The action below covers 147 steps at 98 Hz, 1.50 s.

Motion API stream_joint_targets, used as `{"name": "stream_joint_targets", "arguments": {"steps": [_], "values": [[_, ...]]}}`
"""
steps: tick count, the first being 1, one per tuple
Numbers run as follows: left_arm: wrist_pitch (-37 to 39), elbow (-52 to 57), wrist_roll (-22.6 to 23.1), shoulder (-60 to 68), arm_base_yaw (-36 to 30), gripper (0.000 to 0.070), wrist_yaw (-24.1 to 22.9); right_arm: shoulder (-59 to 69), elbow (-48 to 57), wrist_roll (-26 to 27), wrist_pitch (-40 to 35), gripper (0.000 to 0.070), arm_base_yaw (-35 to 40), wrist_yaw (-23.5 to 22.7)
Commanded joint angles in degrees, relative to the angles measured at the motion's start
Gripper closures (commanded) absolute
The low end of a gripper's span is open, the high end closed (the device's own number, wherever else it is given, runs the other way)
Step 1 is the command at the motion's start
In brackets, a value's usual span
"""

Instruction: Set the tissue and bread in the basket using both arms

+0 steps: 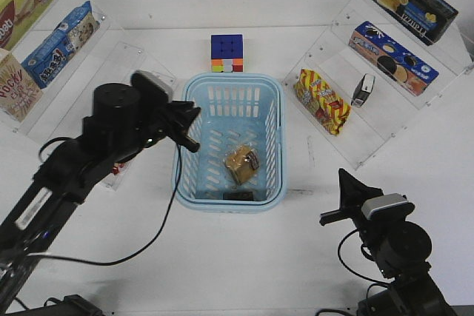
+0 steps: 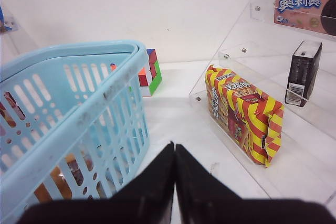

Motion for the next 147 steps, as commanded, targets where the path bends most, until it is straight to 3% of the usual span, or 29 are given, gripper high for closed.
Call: {"name": "stream_joint_targets", "arguments": {"steps": [1, 21, 22, 41, 48, 74, 91, 104, 111, 127, 137, 147], "values": [[-0.7, 1.8, 0.3, -3.2, 0.1, 0.0699, -4.6, 0.0, 0.6, 0.7, 0.8, 0.07, 0.2, 0.0], [-9.1, -3.0, -3.6, -16.9, 4.1, 0.0699, -11.4, 0.0, 0.6, 0.7, 0.8, 0.07, 0.2, 0.0], [-4.9, -13.7, -5.0, -24.3, 5.7, 0.0699, -13.1, 0.0, 0.6, 0.7, 0.8, 0.07, 0.2, 0.0], [18.7, -40.2, -5.0, -38.2, 6.8, 0.0699, -14.0, 0.0, 0.6, 0.7, 0.8, 0.07, 0.2, 0.0], [23.1, -46.3, -5.0, -41.5, 6.8, 0.0699, -14.0, 0.0, 0.6, 0.7, 0.8, 0.07, 0.2, 0.0], [11.4, -48.3, -5.0, -46.1, 6.8, 0.0699, -14.0, 0.0, 0.6, 0.7, 0.8, 0.07, 0.2, 0.0], [12.4, -48.3, -4.9, -47.9, 6.8, 0.0699, -14.0, 0.0, 0.6, 0.7, 0.8, 0.07, 0.2, 0.0], [13.7, -48.8, -3.5, -51.0, 7.0, 0.0699, -16.5, 0.0, 0.6, 0.7, 0.8, 0.07, 0.2, 0.0], [17.2, -51.2, -3.5, -52.8, 8.7, 0.0699, -19.0, 0.0, 0.6, 0.7, 0.8, 0.07, 0.2, 0.0], [30.8, -66.1, -2.7, -61.2, 16.9, 0.0699, -18.9, 0.0, 0.6, 0.7, 0.8, 0.07, 0.2, 0.0], [36.2, -76.1, -3.5, -67.1, 21.6, 0.0699, -17.5, 0.0, 0.6, 0.7, 0.8, 0.07, 0.2, 0.0], [36.8, -82.9, -3.5, -72.2, 24.5, 0.0699, -13.4, 0.0, 0.6, 0.7, 0.8, 0.07, 0.2, 0.0]]}}
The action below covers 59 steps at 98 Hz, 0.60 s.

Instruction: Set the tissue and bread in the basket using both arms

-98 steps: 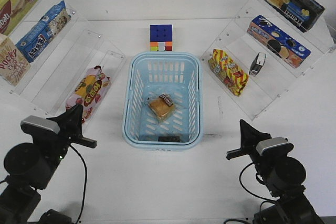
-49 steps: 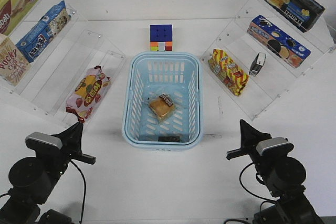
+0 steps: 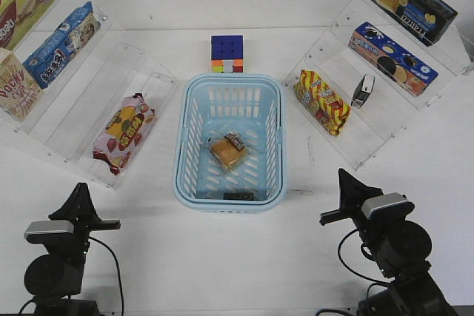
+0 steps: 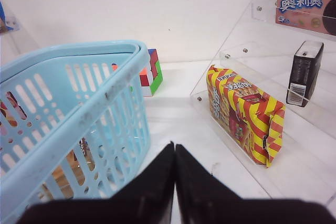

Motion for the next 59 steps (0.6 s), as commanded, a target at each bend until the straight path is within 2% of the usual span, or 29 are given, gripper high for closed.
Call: {"name": "stream_joint_targets", "arguments": {"steps": [1, 15, 25, 59], "values": [[1.4, -3.2, -0.1, -2.8, 1.1, 0.0699, 2.8, 0.0, 0.6, 0.7, 0.8, 0.07, 0.2, 0.0], [1.8, -8.1, 0.2, -6.4, 2.4, 0.0699, 5.9, 0.0, 0.6, 0.7, 0.8, 0.07, 0.2, 0.0], [0.0, -8.9, 2.1, -6.4, 2.4, 0.0699, 6.1, 0.0, 0.6, 0.7, 0.8, 0.07, 0.2, 0.0], [-0.9, -8.9, 2.0, -6.3, 2.4, 0.0699, 6.0, 0.0, 0.6, 0.7, 0.8, 0.07, 0.2, 0.0]]}}
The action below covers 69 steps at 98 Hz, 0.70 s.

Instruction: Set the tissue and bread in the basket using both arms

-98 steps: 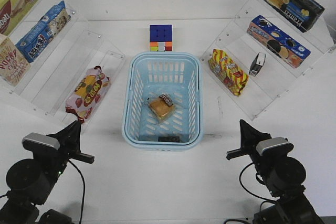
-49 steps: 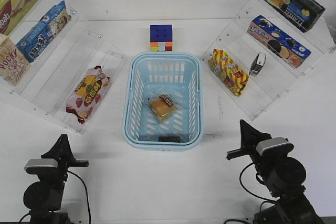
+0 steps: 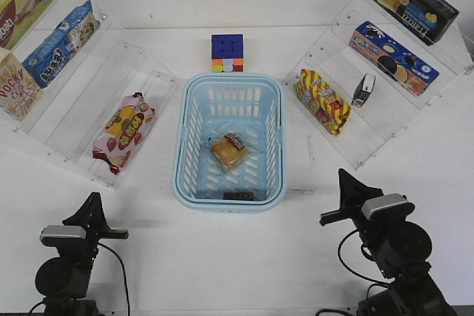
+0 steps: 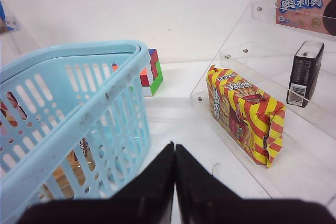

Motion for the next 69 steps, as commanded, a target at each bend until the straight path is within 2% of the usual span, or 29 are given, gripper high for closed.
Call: {"name": "stream_joint_targets", "arguments": {"steps": [1, 44, 50, 60, 69], "values": [[0.8, -1.2, 0.5, -0.1, 0.1, 0.0699, 0.1, 0.0, 0.6, 0.7, 0.8, 0.07, 0.2, 0.0], [0.8, -1.2, 0.5, -0.1, 0.1, 0.0699, 0.1, -0.1, 0.6, -0.2, 0.6, 0.07, 0.1, 0.8], [0.8, -1.2, 0.5, -0.1, 0.1, 0.0699, 0.1, -1.1, 0.5, -2.0, 0.2, 0.07, -0.4, 2.0], [0.8, -1.2, 0.5, -0.1, 0.1, 0.0699, 0.1, -3.8, -2.3, -9.3, 1.1, 0.07, -3.3, 3.1], [0.8, -1.2, 0.5, -0.1, 0.1, 0.0699, 0.1, -8.0, -8.6, -15.3, 6.7, 0.07, -7.5, 2.8]]}}
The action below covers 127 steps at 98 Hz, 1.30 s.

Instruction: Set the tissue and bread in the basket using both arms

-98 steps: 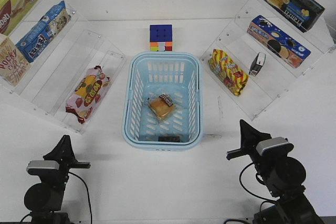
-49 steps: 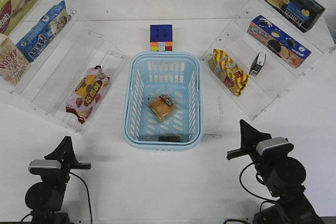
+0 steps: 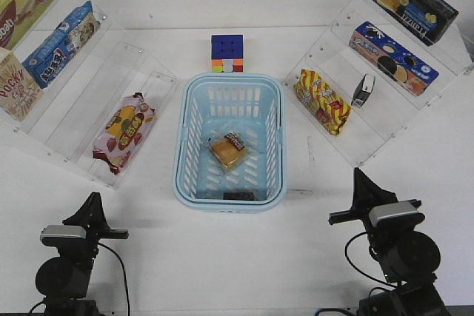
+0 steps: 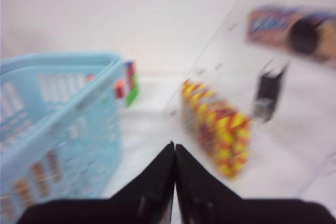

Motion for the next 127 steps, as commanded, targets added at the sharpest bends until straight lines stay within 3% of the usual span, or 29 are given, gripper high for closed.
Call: {"name": "stream_joint_targets", "arguments": {"steps": [1, 11, 32, 47, 57, 63, 127], "values": [[0.8, -1.2, 0.5, -0.1, 0.1, 0.0699, 0.1, -2.6, -5.0, -8.6, 3.9, 0.07, -2.7, 0.0], [0.8, -1.2, 0.5, -0.1, 0.1, 0.0699, 0.1, -7.3, -12.1, -12.7, 9.6, 0.07, -6.8, -1.8], [0.8, -1.2, 0.5, -0.1, 0.1, 0.0699, 0.1, -14.3, -19.7, -18.5, 8.7, 0.07, -10.8, -3.2], [0.8, -1.2, 0.5, -0.1, 0.1, 0.0699, 0.1, -17.6, -20.9, -18.1, 3.6, 0.07, -11.6, -2.7], [0.8, -1.2, 0.5, -0.1, 0.1, 0.0699, 0.1, -17.6, -20.9, -12.6, -1.6, 0.07, -11.7, -1.3], [0.8, -1.2, 0.5, -0.1, 0.1, 0.0699, 0.1, -17.2, -20.9, -10.0, -1.4, 0.07, -11.7, -1.3], [0.8, -1.2, 0.5, -0.1, 0.1, 0.0699, 0.1, -17.2, -20.9, -10.3, 0.8, 0.07, -11.7, -1.3]]}}
